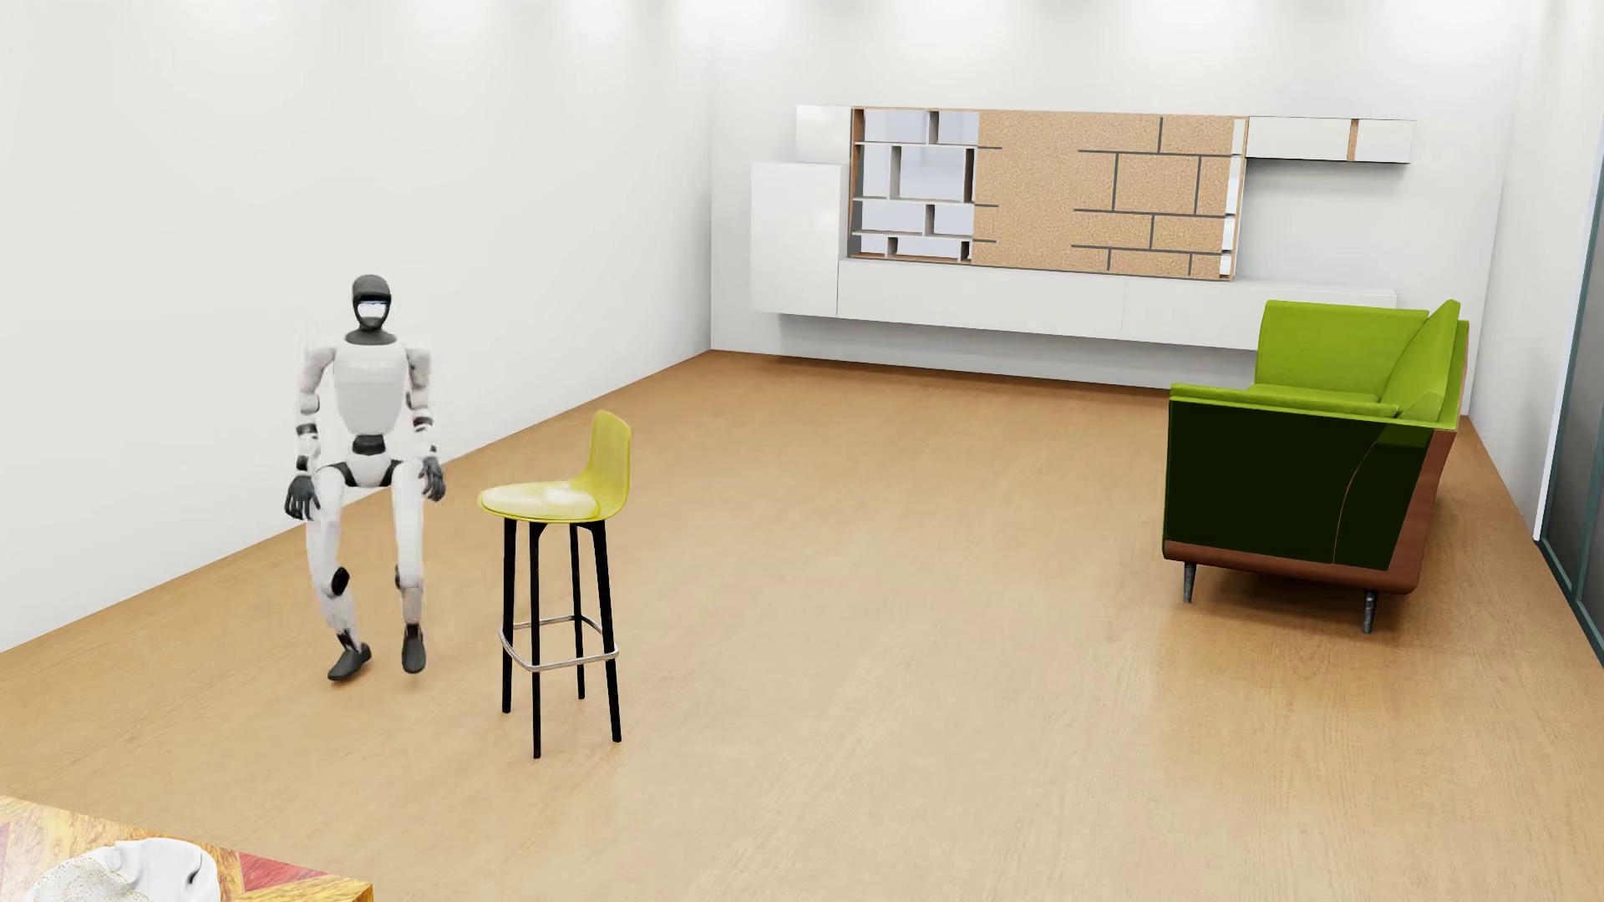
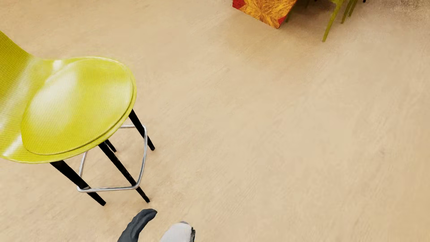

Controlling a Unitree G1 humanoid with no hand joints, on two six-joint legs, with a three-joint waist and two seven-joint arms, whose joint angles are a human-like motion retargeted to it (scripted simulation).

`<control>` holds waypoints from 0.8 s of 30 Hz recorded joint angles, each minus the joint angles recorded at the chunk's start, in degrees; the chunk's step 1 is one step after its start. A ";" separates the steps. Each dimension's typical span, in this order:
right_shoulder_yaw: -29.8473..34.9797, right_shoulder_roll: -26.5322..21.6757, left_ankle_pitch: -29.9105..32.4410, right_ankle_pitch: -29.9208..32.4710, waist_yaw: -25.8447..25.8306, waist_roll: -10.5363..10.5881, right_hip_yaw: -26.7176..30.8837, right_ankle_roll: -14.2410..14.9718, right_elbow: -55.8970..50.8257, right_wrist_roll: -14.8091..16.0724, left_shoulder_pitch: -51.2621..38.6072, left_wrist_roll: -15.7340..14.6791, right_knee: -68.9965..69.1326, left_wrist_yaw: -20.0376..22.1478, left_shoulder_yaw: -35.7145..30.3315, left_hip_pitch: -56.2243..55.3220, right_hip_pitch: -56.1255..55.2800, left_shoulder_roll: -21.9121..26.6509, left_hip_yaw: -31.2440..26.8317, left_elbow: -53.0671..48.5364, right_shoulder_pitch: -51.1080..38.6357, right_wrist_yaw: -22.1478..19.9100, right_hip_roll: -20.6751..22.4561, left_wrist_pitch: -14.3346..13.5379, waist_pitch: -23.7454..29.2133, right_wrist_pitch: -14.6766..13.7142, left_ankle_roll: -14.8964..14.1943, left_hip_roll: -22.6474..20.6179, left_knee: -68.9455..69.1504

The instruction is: Walk to stool

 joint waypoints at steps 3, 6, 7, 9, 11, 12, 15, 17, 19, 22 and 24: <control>6.01 -13.10 20.34 -4.79 4.92 -1.01 -7.78 -1.75 -5.20 3.11 6.16 -8.74 -3.33 0.62 14.95 -1.49 12.77 0.29 12.10 0.84 -10.66 2.41 8.39 5.64 -0.53 -4.12 -10.38 -10.64 -39.81; 5.44 -22.68 -0.41 14.22 10.92 0.08 -0.60 8.31 -9.57 0.59 15.02 -16.71 36.17 6.41 36.98 7.85 5.13 -10.01 34.65 -5.64 -20.32 -2.68 5.80 7.15 -0.84 -2.54 14.82 2.83 -36.76; 1.00 -24.41 -5.04 13.92 12.63 0.32 1.48 7.01 -11.03 0.32 12.25 -18.60 49.99 9.31 41.25 5.97 -1.50 -12.32 31.43 -4.70 -18.31 -8.31 0.79 6.86 0.21 -1.34 14.83 3.79 -28.19; -9.68 -22.10 -8.41 8.01 11.82 0.84 6.94 -4.09 -12.49 6.69 3.48 -20.20 56.24 11.26 39.76 3.13 -14.91 -11.71 22.03 -2.22 -8.26 -16.06 -10.03 5.34 1.50 -0.62 14.82 0.47 -19.91; -10.80 -19.53 -6.59 5.37 7.29 1.69 15.99 -7.68 -9.26 8.97 -0.78 -9.48 37.17 1.48 23.46 3.42 -23.41 -5.12 10.98 0.75 0.86 -9.95 -12.17 0.20 1.23 -1.32 14.82 -5.28 -20.38; -10.19 -18.07 -6.48 8.23 4.62 2.15 23.27 -6.91 -7.75 6.21 -2.58 -0.12 23.07 -6.21 14.42 3.96 -23.68 -0.58 7.55 1.22 4.47 -5.34 -10.63 -1.26 0.88 -1.37 14.84 -6.85 -20.27; -15.56 -6.58 -11.03 6.58 -0.18 3.06 45.85 14.40 -7.89 1.84 -11.31 10.51 4.48 -24.68 -3.44 1.86 -8.76 5.08 -3.83 -1.81 12.86 -2.52 -1.51 -1.52 0.00 -1.32 9.40 -9.54 -13.54; -17.61 2.24 -10.61 -1.74 -1.70 3.82 27.07 14.42 -5.72 -0.31 -14.59 7.43 -2.89 -20.53 -5.50 -1.34 -1.83 4.77 2.08 -2.33 10.85 -5.38 -4.22 0.80 -0.12 -0.16 8.07 -2.16 -12.45; -15.27 7.13 -9.76 -0.01 -2.61 4.54 21.50 14.43 -0.38 -1.67 -13.17 7.81 -10.58 -14.47 -2.94 -0.20 2.19 3.37 16.08 -1.21 4.01 -4.74 -1.56 4.36 -0.92 1.82 7.32 7.74 -15.25; -7.48 5.78 -12.64 0.27 -2.62 4.68 14.66 13.50 2.05 -0.14 -11.36 4.97 -8.50 -14.32 1.40 2.63 1.00 3.08 20.99 3.98 -5.07 0.83 -0.66 7.64 -1.77 -4.58 8.26 13.62 -8.17; -9.02 4.53 -11.05 1.00 -2.44 5.09 11.59 12.60 0.65 2.89 -10.89 3.18 -9.12 -13.68 3.39 11.41 1.42 3.16 28.85 10.60 -7.88 -1.90 -0.34 10.57 -2.47 -7.09 5.11 17.85 -12.77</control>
